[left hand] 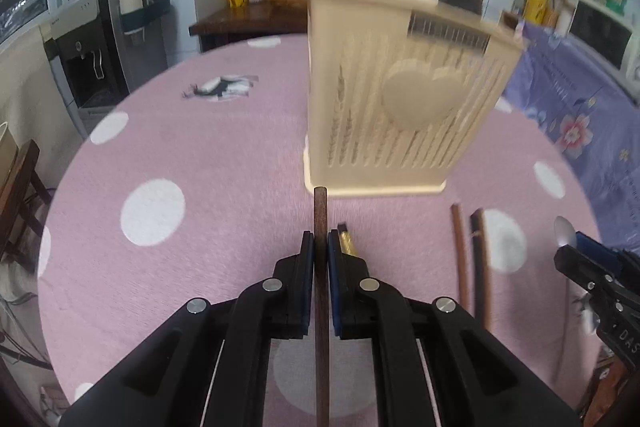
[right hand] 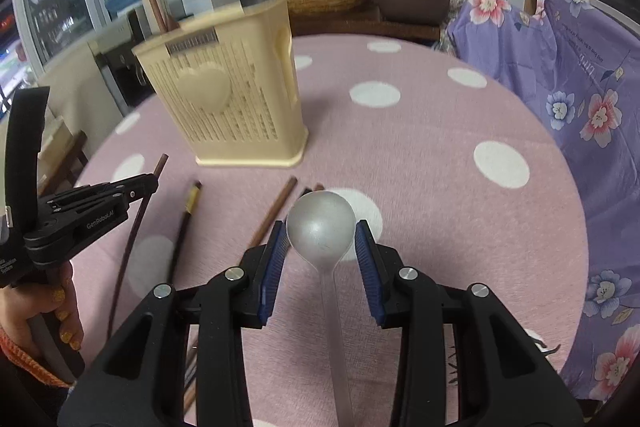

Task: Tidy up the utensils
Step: 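Carry clear spoon and brown chopstick over the beige caddy with both tools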

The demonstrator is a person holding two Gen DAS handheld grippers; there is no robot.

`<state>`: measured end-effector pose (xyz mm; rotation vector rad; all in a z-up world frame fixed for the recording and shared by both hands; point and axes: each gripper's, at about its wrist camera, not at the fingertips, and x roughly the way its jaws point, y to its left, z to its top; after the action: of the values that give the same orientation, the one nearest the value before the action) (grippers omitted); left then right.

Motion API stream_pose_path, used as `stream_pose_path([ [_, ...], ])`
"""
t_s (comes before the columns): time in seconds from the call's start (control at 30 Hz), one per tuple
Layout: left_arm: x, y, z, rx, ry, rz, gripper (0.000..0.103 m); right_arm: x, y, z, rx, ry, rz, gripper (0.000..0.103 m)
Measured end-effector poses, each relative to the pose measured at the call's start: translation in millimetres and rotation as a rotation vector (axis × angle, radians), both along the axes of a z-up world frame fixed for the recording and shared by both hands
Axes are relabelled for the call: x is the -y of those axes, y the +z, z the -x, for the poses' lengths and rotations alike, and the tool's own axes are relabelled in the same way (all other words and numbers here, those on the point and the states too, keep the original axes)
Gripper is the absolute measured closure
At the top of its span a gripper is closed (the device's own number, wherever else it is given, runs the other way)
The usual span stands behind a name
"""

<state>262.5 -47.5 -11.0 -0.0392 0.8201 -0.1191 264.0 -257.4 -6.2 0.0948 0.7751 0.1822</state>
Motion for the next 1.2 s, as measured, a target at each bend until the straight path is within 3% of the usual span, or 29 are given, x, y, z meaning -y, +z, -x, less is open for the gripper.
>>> stream_pose_path([
  [0.17, -21.0, 51.9, 23.5, 0.133, 0.001, 0.069, 0.095, 10.9, 37.4, 16.2, 0.08, 0.009, -0.059, 0.067],
  [0.2, -24.8, 61.4, 28.7, 0.158, 0.002, 0.079, 0.095, 11.8, 42.0, 18.4, 0.089, 0.009, -0.061, 0.081],
  [0.27, -31.5, 74.3, 36.2, 0.19, -0.002, 0.111, 0.095, 13.1, 49.8, 21.8, 0.1, 0.013, -0.069, 0.086],
  [0.5, -33.3, 82.1, 40.6, 0.219, 0.003, 0.115, 0.095, 8.2, 39.6, 15.4, 0.072, 0.01, -0.041, 0.086],
  [0.63, -36.4, 83.4, 44.4, 0.228, 0.0, 0.125, 0.095, 1.8, 23.8, 7.1, 0.049, 0.025, -0.009, 0.072],
  [0.77, -37.3, 87.0, 46.7, 0.238, -0.003, 0.134, 0.095, -18.3, 7.3, -4.8, 0.018, 0.095, 0.022, 0.07],
  [0.87, -39.2, 89.1, 49.2, 0.245, -0.006, 0.136, 0.095, -41.1, -5.6, -17.4, -0.003, 0.178, 0.066, 0.049],
  [1.03, -40.8, 91.5, 53.3, 0.255, -0.006, 0.14, 0.095, -72.6, -24.7, -45.1, -0.038, 0.243, 0.154, 0.047],
  [1.2, -39.1, 91.1, 54.2, 0.257, -0.012, 0.137, 0.095, -94.7, -32.3, -61.2, -0.009, 0.323, 0.224, 0.048],
])
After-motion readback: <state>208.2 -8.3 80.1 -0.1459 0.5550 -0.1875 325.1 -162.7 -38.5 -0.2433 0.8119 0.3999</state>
